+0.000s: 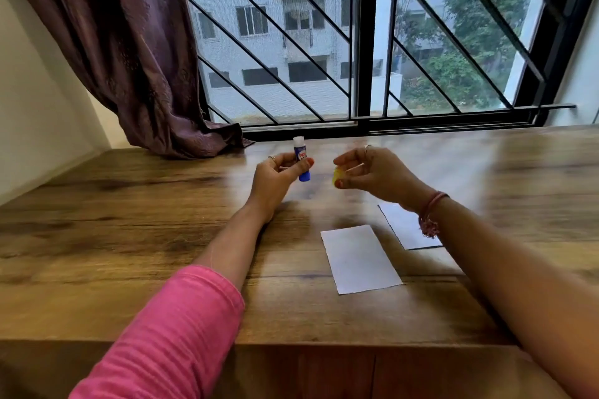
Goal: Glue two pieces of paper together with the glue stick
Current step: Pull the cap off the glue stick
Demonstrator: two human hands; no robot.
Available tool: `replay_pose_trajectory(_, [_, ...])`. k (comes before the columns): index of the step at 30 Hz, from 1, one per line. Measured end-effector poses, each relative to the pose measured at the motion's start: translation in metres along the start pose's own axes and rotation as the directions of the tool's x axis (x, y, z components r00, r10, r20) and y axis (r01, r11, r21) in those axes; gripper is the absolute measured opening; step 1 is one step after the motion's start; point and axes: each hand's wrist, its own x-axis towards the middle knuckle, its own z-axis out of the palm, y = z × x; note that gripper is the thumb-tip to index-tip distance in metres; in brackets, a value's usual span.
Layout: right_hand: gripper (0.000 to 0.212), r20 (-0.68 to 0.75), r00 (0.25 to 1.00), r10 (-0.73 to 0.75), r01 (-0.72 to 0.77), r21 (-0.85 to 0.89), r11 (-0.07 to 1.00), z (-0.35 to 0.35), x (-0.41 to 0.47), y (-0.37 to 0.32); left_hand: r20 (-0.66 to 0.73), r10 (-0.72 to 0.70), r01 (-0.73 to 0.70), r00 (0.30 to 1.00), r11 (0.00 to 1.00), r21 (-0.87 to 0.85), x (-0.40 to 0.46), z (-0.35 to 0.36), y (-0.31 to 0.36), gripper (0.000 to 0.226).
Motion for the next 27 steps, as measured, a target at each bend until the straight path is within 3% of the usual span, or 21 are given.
replay_pose_trajectory(6, [0.042, 0.130, 0.991, 0.027, -0.013, -0.105, 0.994, 0.020, -0.004, 0.004, -0.035, -0.025, 0.024, 0.999, 0.999, -0.031, 0.001, -0.002, 0.001, 0.027])
replay_pose_trajectory(13, [0.047, 0.183, 0.980, 0.076, -0.052, -0.132, 0.990, 0.020, -0.002, 0.007, -0.006, -0.023, 0.022, 1.000, 0.995, -0.097, -0.003, 0.000, 0.011, 0.033])
replay_pose_trajectory(15, [0.049, 0.162, 0.983, 0.082, -0.071, -0.069, 0.995, 0.014, -0.002, 0.005, -0.007, -0.018, 0.017, 1.000, 0.992, -0.129, -0.005, 0.000, 0.014, 0.033])
replay_pose_trajectory(20, [0.040, -0.011, 0.994, 0.105, -0.097, 0.294, 0.951, 0.000, -0.007, -0.011, 0.041, -0.034, 0.042, 0.999, 0.975, -0.217, -0.009, 0.002, 0.020, 0.020])
replay_pose_trajectory(27, [0.039, 0.078, 0.987, 0.139, -0.159, 0.496, 0.854, 0.018, -0.020, -0.027, 0.064, -0.047, 0.065, 0.997, 0.949, -0.309, -0.019, 0.017, 0.026, 0.025])
